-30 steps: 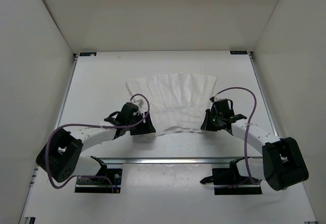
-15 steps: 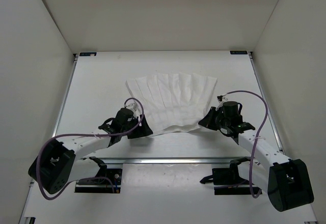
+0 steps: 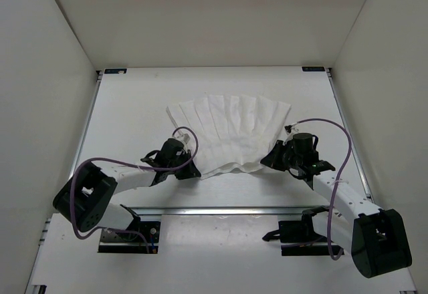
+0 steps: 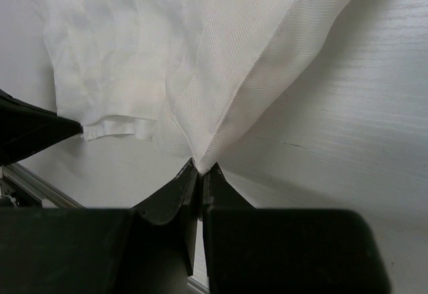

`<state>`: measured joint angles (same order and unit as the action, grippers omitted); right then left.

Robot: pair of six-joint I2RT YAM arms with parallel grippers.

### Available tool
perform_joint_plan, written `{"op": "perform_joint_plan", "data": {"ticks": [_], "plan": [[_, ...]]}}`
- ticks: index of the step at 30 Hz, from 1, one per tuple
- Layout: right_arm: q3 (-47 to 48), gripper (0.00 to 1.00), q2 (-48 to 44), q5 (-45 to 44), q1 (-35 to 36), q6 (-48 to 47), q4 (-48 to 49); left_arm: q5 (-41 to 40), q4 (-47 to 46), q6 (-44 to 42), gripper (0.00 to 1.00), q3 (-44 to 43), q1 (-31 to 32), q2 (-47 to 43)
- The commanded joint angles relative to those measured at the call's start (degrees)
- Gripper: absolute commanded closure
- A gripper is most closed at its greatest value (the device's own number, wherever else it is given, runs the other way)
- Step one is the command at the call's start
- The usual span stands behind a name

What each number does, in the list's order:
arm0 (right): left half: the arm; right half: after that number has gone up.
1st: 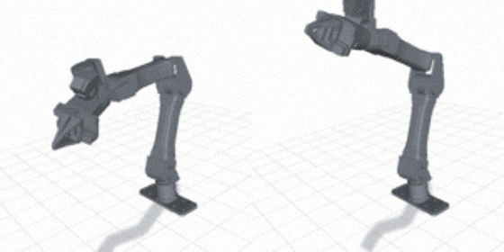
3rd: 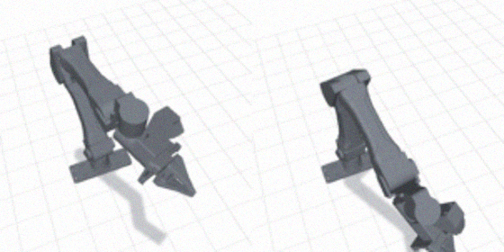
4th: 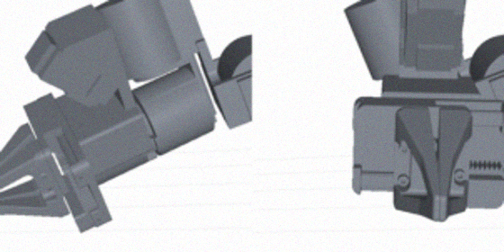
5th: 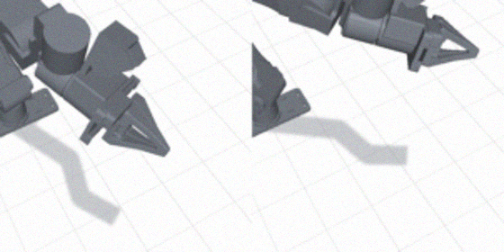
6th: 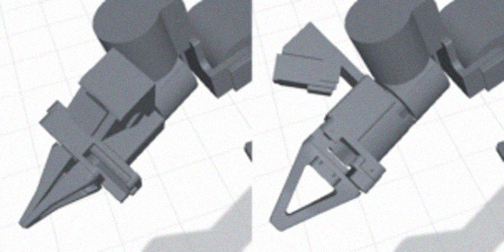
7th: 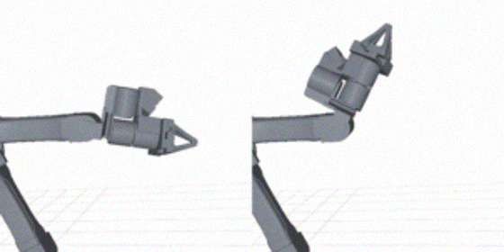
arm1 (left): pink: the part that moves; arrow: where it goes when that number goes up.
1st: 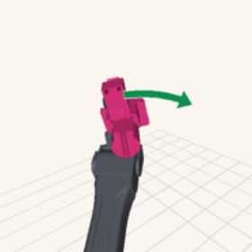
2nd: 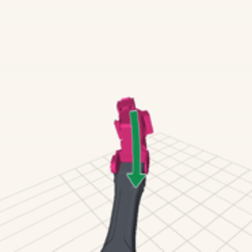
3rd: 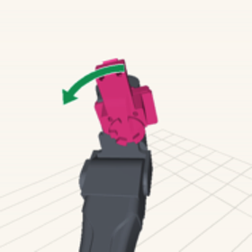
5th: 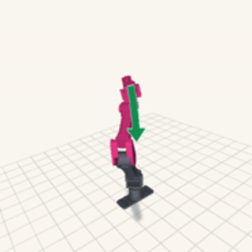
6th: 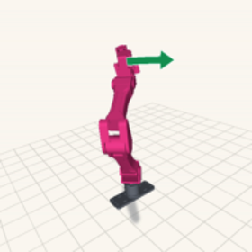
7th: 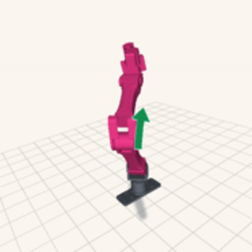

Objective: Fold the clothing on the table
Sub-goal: Flatten the skirt out

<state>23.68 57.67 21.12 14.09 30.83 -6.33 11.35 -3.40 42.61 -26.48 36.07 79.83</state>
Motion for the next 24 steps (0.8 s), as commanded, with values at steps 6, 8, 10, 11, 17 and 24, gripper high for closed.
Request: {"op": "perform_joint_plan", "data": {"ticks": [6, 8, 10, 11, 17, 24], "plan": [[15.22, 1.0, -2.37, 5.94, -2.39, -7.35, -5.52, -4.32, 22.08, -11.57, 1.0, -17.24, -7.94, -11.43], [20.42, 1.0, -6.06, 7.17, -3.36, -7.71, -7.73, -6.25, 28.32, -13.68, 1.0, -25.58, -9.79, -15.3], [27.61, 1.0, -8.44, 9.88, -4.59, -7.28, -10.88, -8.35, 34.23, -15.27, 1.0, -33.79, -10.94, -18.56], [31.56, 1.0, -9.23, 11.29, -5.29, -6.75, -13.34, -8.8, 39.73, -16.06, 1.0, -39.38, -11.29, -20.23], [42.75, 1.0, -11.19, 12.71, -3.36, -4.72, -18.1, -5.02, 53.93, -19.85, 1.0, -63.24, -13.75, -19.46], [50.4, 1.0, 6.36, 12.64, -1.0, -8.49, -21.63, -1.95, 51.04, -23.53, 1.0, -61.68, -19.02, -10.86]]}}
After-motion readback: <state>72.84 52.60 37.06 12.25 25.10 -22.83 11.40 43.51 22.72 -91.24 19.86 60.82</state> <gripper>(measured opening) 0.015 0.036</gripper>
